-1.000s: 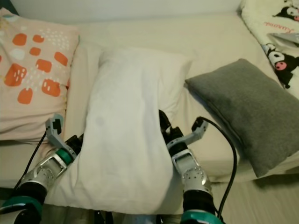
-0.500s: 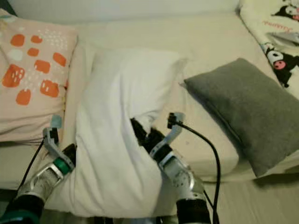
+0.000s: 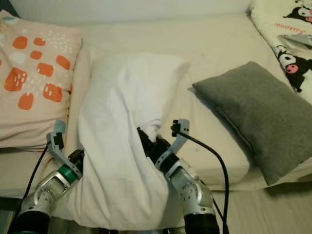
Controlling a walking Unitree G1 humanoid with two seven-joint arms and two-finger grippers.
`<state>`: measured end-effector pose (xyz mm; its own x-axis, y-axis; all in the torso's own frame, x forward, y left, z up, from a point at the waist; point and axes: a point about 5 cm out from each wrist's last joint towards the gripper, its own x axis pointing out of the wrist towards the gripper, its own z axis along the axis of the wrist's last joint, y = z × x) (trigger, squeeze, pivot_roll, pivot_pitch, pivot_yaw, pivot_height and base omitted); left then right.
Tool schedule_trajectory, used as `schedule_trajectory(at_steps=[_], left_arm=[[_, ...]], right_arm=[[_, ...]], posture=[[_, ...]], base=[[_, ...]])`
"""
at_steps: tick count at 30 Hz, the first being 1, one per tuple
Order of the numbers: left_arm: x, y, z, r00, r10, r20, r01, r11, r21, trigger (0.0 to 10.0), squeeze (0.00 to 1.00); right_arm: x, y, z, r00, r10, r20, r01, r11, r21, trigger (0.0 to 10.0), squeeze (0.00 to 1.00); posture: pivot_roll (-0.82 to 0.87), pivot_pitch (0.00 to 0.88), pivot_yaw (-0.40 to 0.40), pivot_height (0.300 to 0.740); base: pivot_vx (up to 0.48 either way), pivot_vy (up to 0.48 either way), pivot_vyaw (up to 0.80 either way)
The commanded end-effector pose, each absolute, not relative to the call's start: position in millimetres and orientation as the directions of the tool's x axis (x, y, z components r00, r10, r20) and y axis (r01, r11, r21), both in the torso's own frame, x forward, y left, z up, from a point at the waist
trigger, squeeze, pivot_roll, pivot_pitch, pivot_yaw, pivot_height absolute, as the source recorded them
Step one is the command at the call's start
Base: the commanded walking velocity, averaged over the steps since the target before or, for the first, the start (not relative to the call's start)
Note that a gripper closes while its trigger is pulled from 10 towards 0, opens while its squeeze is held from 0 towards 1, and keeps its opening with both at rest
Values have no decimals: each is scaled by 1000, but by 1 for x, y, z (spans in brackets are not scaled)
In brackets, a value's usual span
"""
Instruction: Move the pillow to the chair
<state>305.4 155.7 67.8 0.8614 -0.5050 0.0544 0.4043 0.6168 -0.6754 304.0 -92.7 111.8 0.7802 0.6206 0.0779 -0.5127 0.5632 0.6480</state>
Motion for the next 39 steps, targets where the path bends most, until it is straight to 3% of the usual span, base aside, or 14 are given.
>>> schedule_trajectory(at_steps=[1, 6, 13, 26, 38, 39], left_arm=[[308, 134, 79, 821, -563, 98, 484, 594, -642, 0, 0], [311, 134, 88, 835, -540, 105, 487, 636, -599, 0, 0], [312, 125, 101, 836, -537, 114, 508, 679, -530, 0, 0], [330, 107, 150, 799, -555, 231, 597, 689, -410, 0, 0], [329, 98, 159, 781, -574, 245, 623, 693, -363, 0, 0], [329, 98, 158, 787, -571, 234, 616, 701, -359, 784, 0]], right_arm=[[291, -54, 101, 679, 734, 15, -540, 486, 688, 0, 0], [296, -57, 108, 706, 708, 16, -530, 513, 675, 0, 0], [300, -56, 132, 703, 705, 93, -572, 483, 663, 0, 0], [312, -57, 174, 723, 653, 226, -615, 460, 641, 0, 0], [313, -58, 185, 727, 635, 261, -618, 439, 652, 0, 0], [312, -57, 187, 717, 640, 275, -623, 414, 664, 9490, 0]], posture=[[82, 90, 112, 593], [86, 81, 107, 593], [87, 61, 96, 593], [76, 28, 91, 593], [72, 17, 91, 593], [72, 17, 91, 593]], base=[[0, 0, 0], [0, 0, 0], [0, 0, 0], [0, 0, 0], [0, 0, 0], [0, 0, 0]])
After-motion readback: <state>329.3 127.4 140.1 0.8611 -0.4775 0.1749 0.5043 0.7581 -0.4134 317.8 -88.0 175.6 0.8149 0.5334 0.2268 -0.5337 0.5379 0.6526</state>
